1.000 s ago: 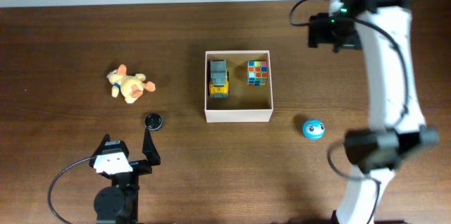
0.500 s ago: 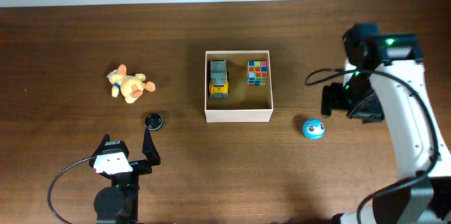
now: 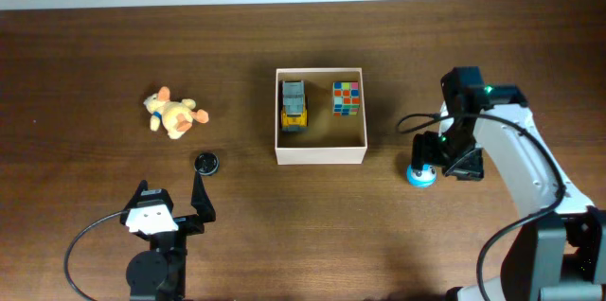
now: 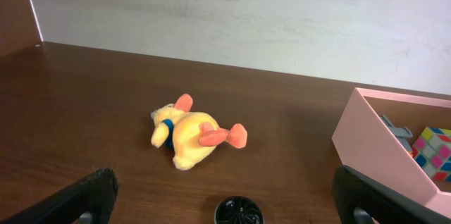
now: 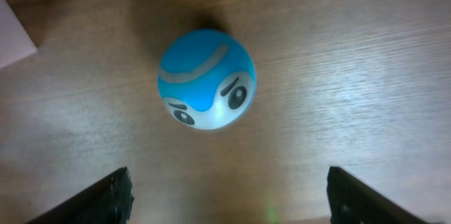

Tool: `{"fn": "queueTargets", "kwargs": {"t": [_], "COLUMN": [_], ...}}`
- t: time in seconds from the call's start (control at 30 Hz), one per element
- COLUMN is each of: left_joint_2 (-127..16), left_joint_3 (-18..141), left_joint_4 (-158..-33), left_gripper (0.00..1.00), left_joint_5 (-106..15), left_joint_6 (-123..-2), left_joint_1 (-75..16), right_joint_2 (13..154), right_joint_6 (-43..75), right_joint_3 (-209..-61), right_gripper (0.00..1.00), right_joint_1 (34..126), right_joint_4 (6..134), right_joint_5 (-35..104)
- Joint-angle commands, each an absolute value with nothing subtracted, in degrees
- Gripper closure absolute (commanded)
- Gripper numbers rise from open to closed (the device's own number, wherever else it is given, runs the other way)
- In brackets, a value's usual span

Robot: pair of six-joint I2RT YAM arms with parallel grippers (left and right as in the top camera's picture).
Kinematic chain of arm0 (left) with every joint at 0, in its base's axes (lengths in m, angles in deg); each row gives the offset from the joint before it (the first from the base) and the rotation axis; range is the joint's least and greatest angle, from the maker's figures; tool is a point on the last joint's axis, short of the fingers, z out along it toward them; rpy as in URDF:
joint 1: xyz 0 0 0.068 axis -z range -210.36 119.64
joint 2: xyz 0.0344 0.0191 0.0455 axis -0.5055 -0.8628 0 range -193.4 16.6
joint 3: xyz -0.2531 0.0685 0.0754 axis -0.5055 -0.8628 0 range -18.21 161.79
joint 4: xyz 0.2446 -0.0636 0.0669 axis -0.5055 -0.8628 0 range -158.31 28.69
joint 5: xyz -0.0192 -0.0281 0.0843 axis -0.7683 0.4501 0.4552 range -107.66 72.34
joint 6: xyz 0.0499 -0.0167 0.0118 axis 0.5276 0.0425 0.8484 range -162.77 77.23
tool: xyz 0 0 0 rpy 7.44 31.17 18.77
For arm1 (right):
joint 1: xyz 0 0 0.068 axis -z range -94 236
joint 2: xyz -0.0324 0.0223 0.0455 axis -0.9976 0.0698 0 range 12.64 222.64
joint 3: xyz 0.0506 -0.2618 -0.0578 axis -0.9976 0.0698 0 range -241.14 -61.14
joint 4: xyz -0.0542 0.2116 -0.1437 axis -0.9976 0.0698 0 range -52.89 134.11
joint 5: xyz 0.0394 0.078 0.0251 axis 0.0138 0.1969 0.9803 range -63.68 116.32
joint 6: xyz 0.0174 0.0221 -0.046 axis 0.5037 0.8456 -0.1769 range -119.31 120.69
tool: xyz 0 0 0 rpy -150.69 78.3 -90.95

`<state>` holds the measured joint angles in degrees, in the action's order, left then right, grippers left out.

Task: Pack container
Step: 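Lower the right gripper and close it on the blue ball toy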

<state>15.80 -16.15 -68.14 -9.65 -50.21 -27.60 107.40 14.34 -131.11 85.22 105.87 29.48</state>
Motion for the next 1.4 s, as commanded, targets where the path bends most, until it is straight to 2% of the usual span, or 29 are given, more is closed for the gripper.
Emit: {"fn": "queueTargets", "kwargs": {"t": [0.0,0.4,0.87,1.0,1.27,1.37], "left_joint_2": [16.3,16.3,16.3,16.3,16.3,16.3], "left_joint_3": [-16.5,-16.5,-16.5,-16.5,-16.5,-16.5], "left_joint_4": [-68.0,-68.0,-68.0,-68.0,-68.0,-68.0], "left_gripper": [0.01,0.01,0.01,0.01,0.01,0.01], "left_joint_5": [-8.9,-8.9,-8.9,-8.9,-8.9,-8.9], "left_joint_6": [-49.3,-49.3,-49.3,-49.3,-49.3,-49.3], "left_joint_1": [-27.8,-27.8,-27.8,-27.8,-27.8,-27.8], "right_joint_2": [106.2,106.4,109.1,109.1,109.2,109.2], "right_joint_6": [12.9,3.9,3.9,3.9,3.9,3.9], "right_joint_3": [-127.4,-122.0,-119.4,-119.4,-119.4,-119.4], "right_gripper": [0.18,0.18,0.19,0.32,0.38,0.46], "right_joint_1": [85.5,85.5,85.5,85.5,85.5,85.5], "right_joint_4": [102.8,91.7,88.3,87.8,87.0,86.9], "right_joint_5": [31.8,32.2,32.1,32.1,32.1,32.1]}}
